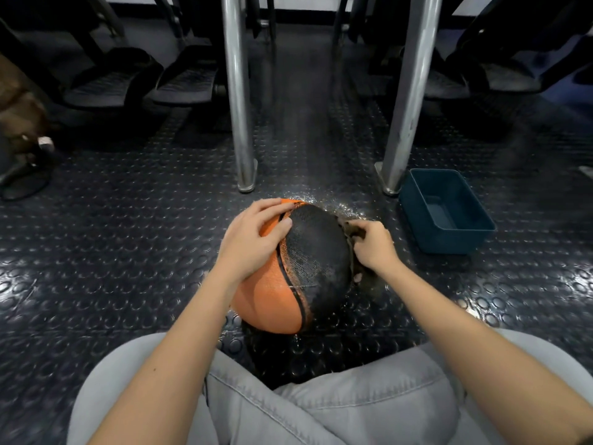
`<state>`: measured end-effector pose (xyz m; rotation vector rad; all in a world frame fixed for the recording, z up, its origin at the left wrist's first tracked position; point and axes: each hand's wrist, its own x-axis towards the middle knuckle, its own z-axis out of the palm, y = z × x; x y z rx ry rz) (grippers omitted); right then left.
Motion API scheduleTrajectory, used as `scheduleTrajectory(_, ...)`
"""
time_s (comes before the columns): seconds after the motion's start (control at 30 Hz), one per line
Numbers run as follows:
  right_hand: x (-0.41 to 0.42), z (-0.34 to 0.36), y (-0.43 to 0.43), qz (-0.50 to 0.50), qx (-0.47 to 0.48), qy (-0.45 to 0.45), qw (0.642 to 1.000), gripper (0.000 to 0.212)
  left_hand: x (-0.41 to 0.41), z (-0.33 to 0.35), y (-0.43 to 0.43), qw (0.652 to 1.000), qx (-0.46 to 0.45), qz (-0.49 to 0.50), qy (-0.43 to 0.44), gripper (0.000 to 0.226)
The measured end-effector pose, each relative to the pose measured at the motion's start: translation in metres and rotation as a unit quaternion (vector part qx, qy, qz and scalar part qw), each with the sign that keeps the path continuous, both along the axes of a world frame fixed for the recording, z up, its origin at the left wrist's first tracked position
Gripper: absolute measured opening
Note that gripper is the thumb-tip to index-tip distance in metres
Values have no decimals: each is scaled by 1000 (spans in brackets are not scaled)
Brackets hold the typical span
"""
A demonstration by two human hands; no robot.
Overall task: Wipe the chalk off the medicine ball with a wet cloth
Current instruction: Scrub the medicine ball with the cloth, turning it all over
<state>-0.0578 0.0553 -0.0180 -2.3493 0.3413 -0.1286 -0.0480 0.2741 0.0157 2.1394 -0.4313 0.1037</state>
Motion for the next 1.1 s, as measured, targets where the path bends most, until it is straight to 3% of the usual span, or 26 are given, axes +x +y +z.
scheduleTrajectory(0.17, 7, 9, 5, -7, 72, -16, 997, 43, 7, -6, 11, 1000, -27, -9, 12, 27)
scheduleTrajectory(0.5, -52, 31, 39, 117, -7, -176, 977, 47, 25, -7, 19, 998, -45, 19, 33, 20)
scheduleTrajectory(0.6, -62, 35, 36, 152, 46, -160, 974, 50, 26, -5, 19, 998, -39, 33, 33, 22)
scheduleTrajectory(0.67, -49, 42, 29, 114, 79, -167, 976, 49, 24, -5, 16, 997, -24, 66, 13, 25)
scheduleTrajectory(0.8, -28, 38, 29, 46, 15, -163, 985, 44, 18, 0, 2, 992, -3, 122, -13, 29)
scheduleTrajectory(1.0, -56, 47, 21, 136, 117, -94, 979, 47, 21, 7, -6, 989, 18, 146, 16, 23)
scheduleTrajectory(1.1, -33, 52, 7, 34, 120, -159, 979, 46, 18, 7, 1, 995, -67, 79, -2, 21)
